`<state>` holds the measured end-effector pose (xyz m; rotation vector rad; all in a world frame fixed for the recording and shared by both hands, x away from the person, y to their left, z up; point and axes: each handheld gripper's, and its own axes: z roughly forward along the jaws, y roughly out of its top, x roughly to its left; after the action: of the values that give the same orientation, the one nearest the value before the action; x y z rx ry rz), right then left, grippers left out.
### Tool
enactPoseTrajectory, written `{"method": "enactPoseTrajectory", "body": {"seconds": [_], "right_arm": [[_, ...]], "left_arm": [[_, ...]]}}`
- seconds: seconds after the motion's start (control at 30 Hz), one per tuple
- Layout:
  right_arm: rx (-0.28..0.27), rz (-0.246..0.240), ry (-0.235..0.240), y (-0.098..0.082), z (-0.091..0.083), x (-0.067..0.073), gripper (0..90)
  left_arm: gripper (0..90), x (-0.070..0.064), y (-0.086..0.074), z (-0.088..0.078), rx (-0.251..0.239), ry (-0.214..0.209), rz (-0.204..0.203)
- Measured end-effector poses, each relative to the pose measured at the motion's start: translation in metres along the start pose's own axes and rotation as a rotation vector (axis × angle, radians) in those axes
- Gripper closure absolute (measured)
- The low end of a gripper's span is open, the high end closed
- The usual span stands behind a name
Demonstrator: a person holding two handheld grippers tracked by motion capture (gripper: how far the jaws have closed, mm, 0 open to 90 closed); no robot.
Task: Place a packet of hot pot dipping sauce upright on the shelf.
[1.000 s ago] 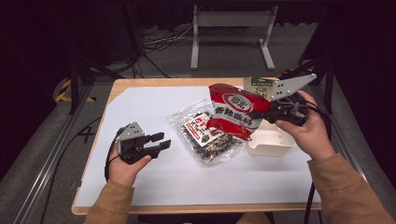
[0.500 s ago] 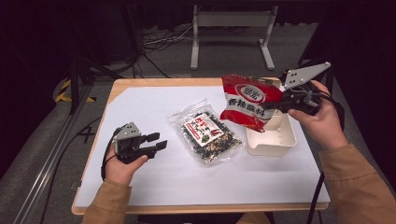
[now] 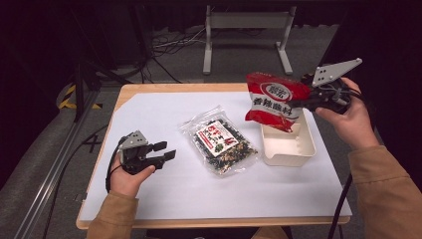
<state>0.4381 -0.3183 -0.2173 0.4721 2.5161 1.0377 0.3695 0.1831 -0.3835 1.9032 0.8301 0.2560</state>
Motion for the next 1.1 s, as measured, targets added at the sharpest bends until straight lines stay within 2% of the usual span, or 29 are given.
{"method": "enactPoseTrajectory", "body": {"seconds": [0.4,0.83,1.1], "right_arm": [[0.008,-0.035,-0.053,-0.007,-0.001,-0.023,89.3],[0.045,-0.008,-0.082,-0.023,0.004,-0.043,89.3],[0.059,0.007,-0.075,-0.035,0.015,-0.055,89.3]], "left_arm": [[47.8,0.003,-0.002,-0.002,0.003,0.004,-0.007],[47.8,0.003,-0.003,0.001,0.01,0.004,-0.008],[47.9,0.004,-0.003,0.001,0.011,0.005,-0.01]]}}
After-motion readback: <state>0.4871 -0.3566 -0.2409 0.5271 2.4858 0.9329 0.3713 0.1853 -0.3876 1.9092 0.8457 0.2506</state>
